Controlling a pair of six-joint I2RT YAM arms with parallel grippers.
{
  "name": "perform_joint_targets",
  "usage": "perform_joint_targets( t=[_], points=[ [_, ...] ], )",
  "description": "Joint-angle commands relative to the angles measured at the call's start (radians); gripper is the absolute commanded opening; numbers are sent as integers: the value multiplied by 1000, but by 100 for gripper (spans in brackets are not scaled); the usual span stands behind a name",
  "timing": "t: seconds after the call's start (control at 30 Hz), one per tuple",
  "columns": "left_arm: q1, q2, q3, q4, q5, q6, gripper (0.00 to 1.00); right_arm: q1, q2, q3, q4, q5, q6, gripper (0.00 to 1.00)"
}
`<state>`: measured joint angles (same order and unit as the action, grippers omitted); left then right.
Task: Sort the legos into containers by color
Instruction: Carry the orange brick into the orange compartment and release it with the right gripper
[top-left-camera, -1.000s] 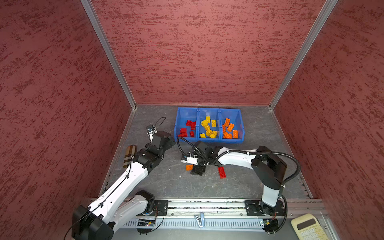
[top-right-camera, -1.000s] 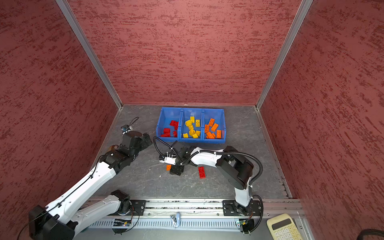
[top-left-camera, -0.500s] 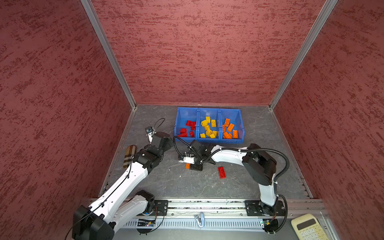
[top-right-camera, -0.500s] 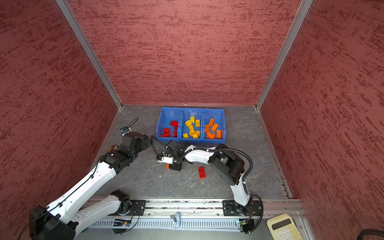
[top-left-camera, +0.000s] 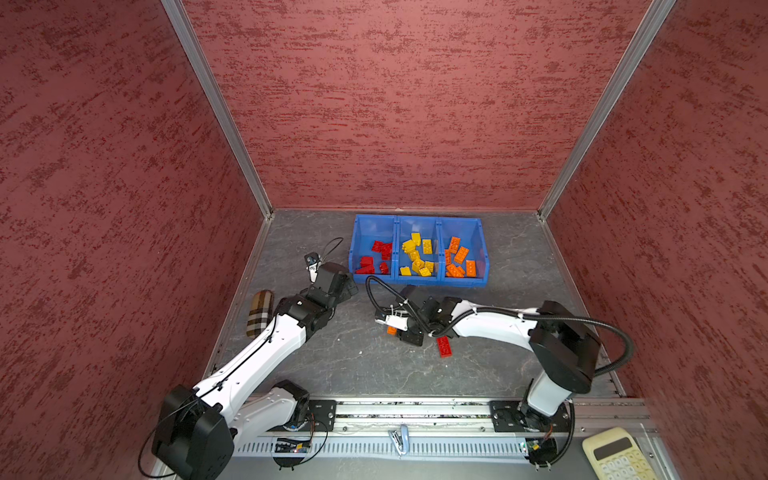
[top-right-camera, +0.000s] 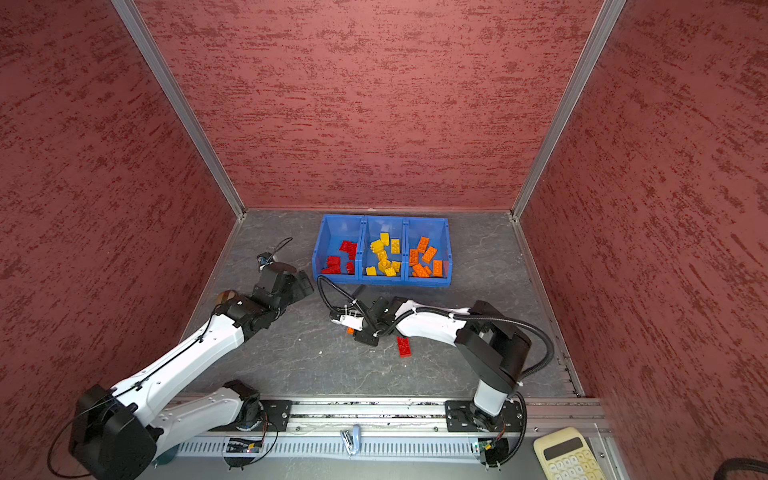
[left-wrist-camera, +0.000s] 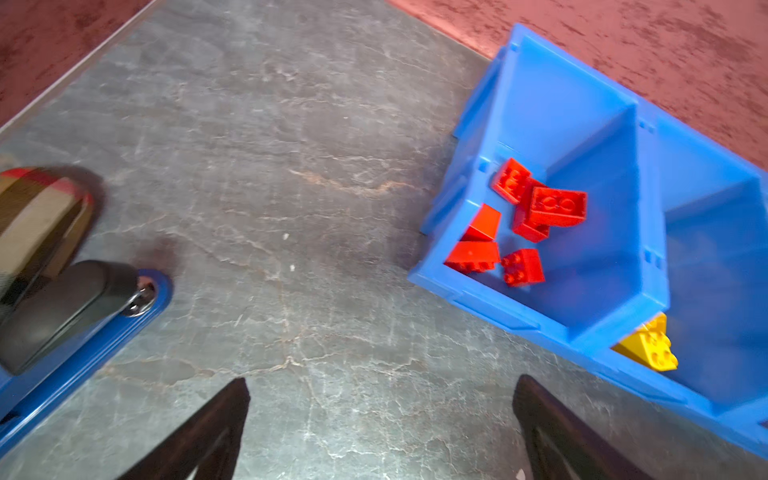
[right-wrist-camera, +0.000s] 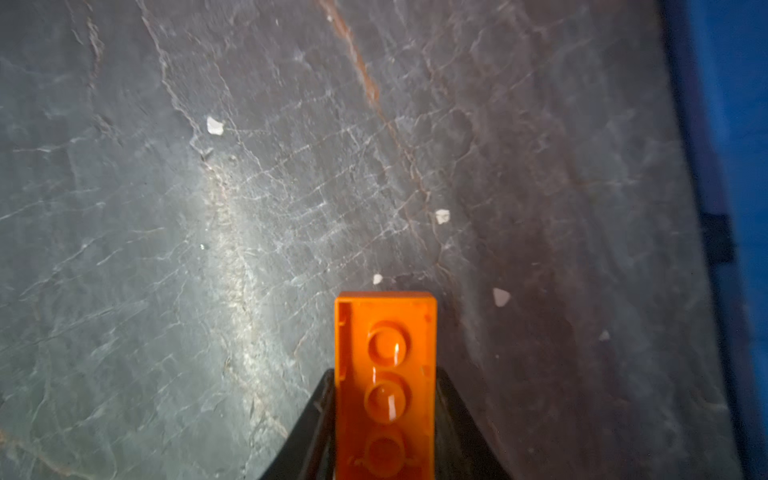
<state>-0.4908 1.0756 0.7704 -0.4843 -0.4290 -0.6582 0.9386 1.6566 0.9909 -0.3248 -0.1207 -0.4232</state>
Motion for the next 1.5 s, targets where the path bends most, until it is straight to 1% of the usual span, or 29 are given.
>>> perform_joint_targets(
  t=[0.0,0.07,0.13,0.23,0.3,0.37,0.47,0.53,0.6,0.73,0.87,0.97,1.13,1.2,1.27,1.3,1.33,1.47],
  points=[
    [-17,1,27,68,-31,32,100,-31,-113,-64,124,54,52,23],
    [-22,9,33,66,-34,35,100,-73,-193,-120,189,95,103,21],
    [-34,22,43,69,-38,46,100,-142,-288,-170,253,115,167,21],
    [-58,52,60,77,-44,63,100,-253,-392,-237,332,101,255,20],
    [-81,77,78,83,-52,79,100,-323,-434,-269,364,113,319,20],
    [-109,101,90,117,-47,120,100,-398,-456,-284,375,118,400,20],
    [-174,131,92,231,9,240,100,-512,-464,-304,385,102,508,21],
    [-212,163,109,257,40,298,100,-578,-451,-311,382,87,573,21],
    [-239,196,132,256,50,335,100,-621,-427,-302,371,66,602,22],
    [-290,251,169,244,48,381,100,-649,-351,-237,325,89,612,23],
    [-327,289,190,256,79,424,100,-658,-239,-139,291,187,600,23],
    [-357,314,191,289,160,487,100,-659,-119,-26,257,220,558,23],
    [-419,361,208,299,243,583,100,-658,56,181,178,313,536,24],
    [-437,373,204,315,332,615,100,-658,115,256,149,364,530,24],
    [-441,370,174,371,432,619,99,-658,154,312,129,371,522,25],
    [-441,370,161,391,471,619,100,-658,170,335,119,367,521,26],
    [-445,372,152,403,485,620,100,-658,182,356,104,367,521,28],
    [-477,393,152,380,418,634,99,-652,195,397,69,391,510,42]
  ],
)
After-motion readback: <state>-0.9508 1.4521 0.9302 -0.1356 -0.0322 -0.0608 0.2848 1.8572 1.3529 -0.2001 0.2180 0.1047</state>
